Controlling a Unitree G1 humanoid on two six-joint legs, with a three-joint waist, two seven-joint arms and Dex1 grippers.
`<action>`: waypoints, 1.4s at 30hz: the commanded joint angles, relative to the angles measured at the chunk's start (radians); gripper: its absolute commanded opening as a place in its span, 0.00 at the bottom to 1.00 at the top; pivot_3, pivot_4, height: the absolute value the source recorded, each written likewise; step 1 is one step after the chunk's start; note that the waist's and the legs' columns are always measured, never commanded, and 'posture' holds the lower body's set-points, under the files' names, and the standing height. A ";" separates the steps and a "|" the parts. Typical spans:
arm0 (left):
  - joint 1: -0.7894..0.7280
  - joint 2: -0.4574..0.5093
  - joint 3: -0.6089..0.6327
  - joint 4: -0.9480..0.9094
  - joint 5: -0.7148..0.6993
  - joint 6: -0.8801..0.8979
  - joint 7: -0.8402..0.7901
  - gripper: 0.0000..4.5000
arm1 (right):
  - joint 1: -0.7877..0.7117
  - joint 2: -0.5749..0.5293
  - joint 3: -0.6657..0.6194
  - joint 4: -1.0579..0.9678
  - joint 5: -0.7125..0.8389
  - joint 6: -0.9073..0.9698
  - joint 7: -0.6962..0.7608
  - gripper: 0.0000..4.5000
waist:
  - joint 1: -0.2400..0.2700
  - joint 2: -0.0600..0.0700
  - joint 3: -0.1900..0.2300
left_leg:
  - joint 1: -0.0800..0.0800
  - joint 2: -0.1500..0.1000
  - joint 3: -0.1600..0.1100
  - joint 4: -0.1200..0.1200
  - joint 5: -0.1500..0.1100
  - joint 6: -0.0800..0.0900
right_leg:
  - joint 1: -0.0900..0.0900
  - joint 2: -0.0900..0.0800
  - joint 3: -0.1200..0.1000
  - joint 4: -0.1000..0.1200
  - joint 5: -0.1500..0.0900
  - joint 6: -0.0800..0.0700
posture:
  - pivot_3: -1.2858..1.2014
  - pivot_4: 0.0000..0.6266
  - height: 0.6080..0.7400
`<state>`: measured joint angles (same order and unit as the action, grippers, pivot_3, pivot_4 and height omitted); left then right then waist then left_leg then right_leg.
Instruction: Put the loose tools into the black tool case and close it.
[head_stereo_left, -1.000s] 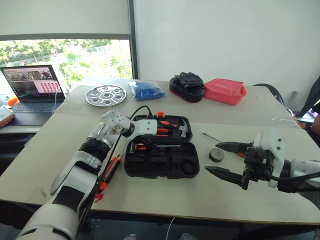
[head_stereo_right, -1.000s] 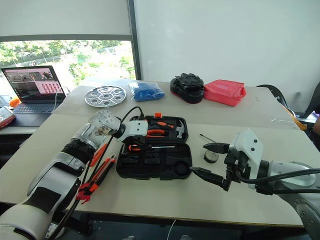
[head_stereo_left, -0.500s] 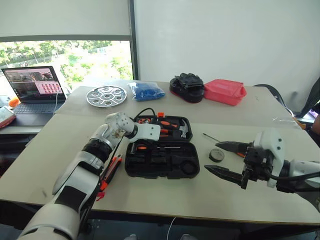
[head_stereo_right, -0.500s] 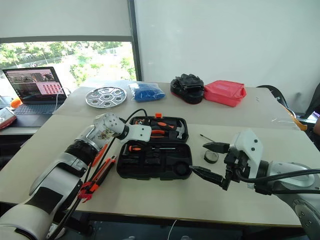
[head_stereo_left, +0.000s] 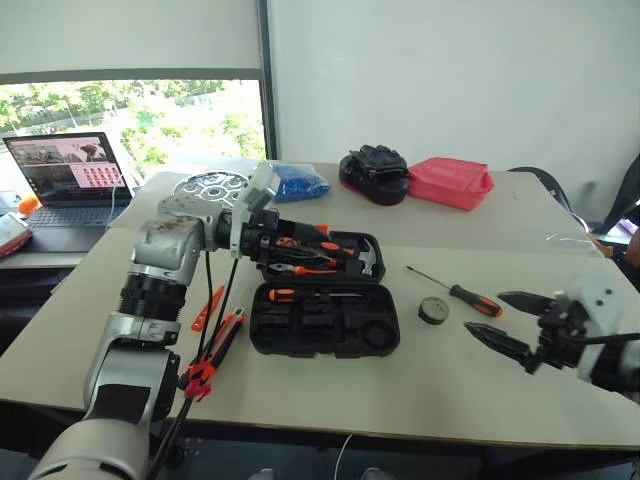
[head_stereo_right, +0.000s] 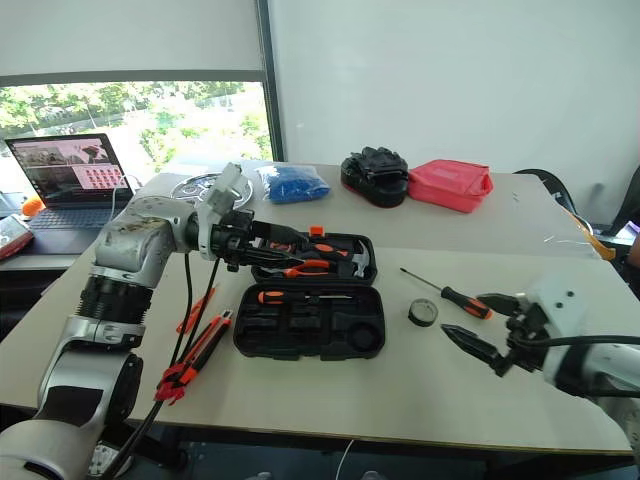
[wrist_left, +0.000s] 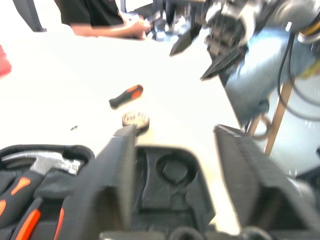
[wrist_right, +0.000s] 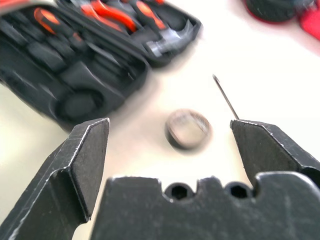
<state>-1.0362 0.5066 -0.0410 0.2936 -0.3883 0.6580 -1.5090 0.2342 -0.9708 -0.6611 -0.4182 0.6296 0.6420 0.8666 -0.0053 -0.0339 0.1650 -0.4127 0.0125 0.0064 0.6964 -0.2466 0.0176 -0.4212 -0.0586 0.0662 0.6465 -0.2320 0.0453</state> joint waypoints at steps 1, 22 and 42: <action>-0.015 0.023 0.027 -0.067 -0.060 0.026 0.010 1.00 | 0.073 -0.048 -0.211 0.113 -0.040 -0.036 0.129 1.00 | 0.000 0.000 0.000 | 0.000 0.000 0.000 0.000 0.000 0.000 | 0.000 0.000 0.000 0.000 0.000 0.000 | 0.52 0.24 1.00; 0.042 0.114 0.027 -0.293 -0.130 0.036 0.136 1.00 | -0.658 -0.188 0.559 0.446 -0.337 -0.036 0.182 1.00 | -0.034 0.007 0.001 | 0.004 0.001 0.005 -0.003 0.000 0.000 | -0.002 0.002 0.006 0.001 0.000 -0.001 | 0.52 0.24 1.00; 0.088 0.163 0.042 -0.384 -0.176 0.028 0.247 1.00 | -1.331 0.178 1.025 1.476 -0.839 -0.304 0.166 1.00 | -0.034 0.007 0.002 | -0.001 0.000 0.005 -0.003 0.000 0.000 | -0.005 -0.001 0.003 -0.001 0.000 0.000 | 0.52 0.24 1.00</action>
<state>-0.9403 0.6588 -0.0170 -0.0569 -0.5517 0.6995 -1.2675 -1.0743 -0.7844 0.3703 1.0304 -0.1841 0.3674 1.0250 -0.0395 -0.0268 0.1668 -0.4134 0.0126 0.0110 0.6935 -0.2466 0.0172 -0.4263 -0.0595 0.0698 0.6459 -0.2317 0.0452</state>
